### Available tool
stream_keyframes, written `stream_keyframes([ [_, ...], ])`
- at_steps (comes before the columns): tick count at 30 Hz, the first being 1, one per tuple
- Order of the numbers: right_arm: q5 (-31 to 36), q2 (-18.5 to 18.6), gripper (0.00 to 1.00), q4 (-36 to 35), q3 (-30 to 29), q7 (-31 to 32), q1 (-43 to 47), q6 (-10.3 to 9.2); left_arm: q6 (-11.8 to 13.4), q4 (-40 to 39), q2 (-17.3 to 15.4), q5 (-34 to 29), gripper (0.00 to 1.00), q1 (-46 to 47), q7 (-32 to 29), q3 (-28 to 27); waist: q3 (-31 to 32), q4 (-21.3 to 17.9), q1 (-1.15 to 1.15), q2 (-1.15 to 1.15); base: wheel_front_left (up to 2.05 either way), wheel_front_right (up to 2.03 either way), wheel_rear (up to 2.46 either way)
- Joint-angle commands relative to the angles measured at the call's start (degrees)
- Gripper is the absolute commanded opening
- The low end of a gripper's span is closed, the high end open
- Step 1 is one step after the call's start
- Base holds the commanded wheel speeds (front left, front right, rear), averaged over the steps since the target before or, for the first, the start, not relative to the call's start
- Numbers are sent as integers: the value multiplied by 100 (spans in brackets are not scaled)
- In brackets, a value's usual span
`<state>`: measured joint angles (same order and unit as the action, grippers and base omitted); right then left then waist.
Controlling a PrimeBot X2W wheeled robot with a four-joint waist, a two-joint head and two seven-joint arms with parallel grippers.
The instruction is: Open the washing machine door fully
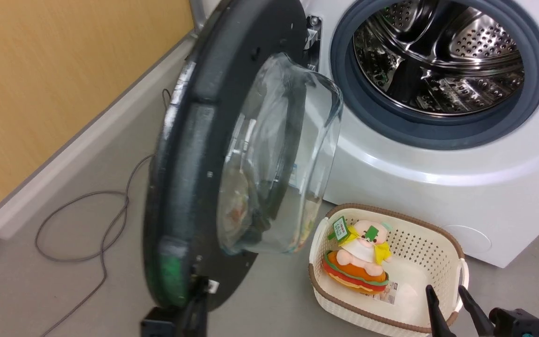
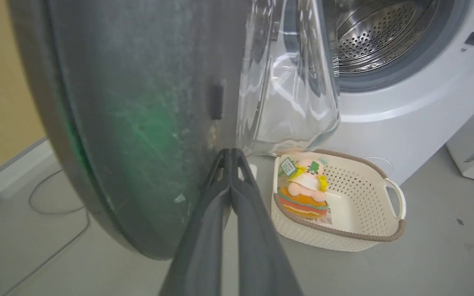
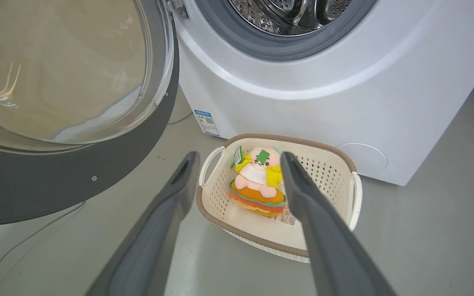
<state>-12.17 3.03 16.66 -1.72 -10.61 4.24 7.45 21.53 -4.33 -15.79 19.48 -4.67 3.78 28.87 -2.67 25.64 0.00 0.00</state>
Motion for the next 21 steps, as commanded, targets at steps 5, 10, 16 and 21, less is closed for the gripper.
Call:
stream_keyframes([
  [5, 28, -15, 100, 1, -2, 37, -97, 3, 92, 360, -203, 197, 0, 196, 290, -525, -67, -63, 0, 0, 0, 0, 0],
  [10, 49, -15, 100, -21, -21, 70, -126, 3, 15, 840, -328, 473, 0, 518, 617, -1029, -137, -174, 0, 0, 0, 0, 0],
  [16, 91, -15, 100, -56, -25, 116, -177, 3, -179, 1401, -467, 668, 0, 995, 849, -1397, -238, -294, 0, 0, 0, 0, 0],
  [21, 118, -15, 100, -80, -48, 159, -228, 3, -372, 2012, -606, 867, 0, 1443, 1007, -1790, -320, -415, 0, 0, 0, 0, 0],
])
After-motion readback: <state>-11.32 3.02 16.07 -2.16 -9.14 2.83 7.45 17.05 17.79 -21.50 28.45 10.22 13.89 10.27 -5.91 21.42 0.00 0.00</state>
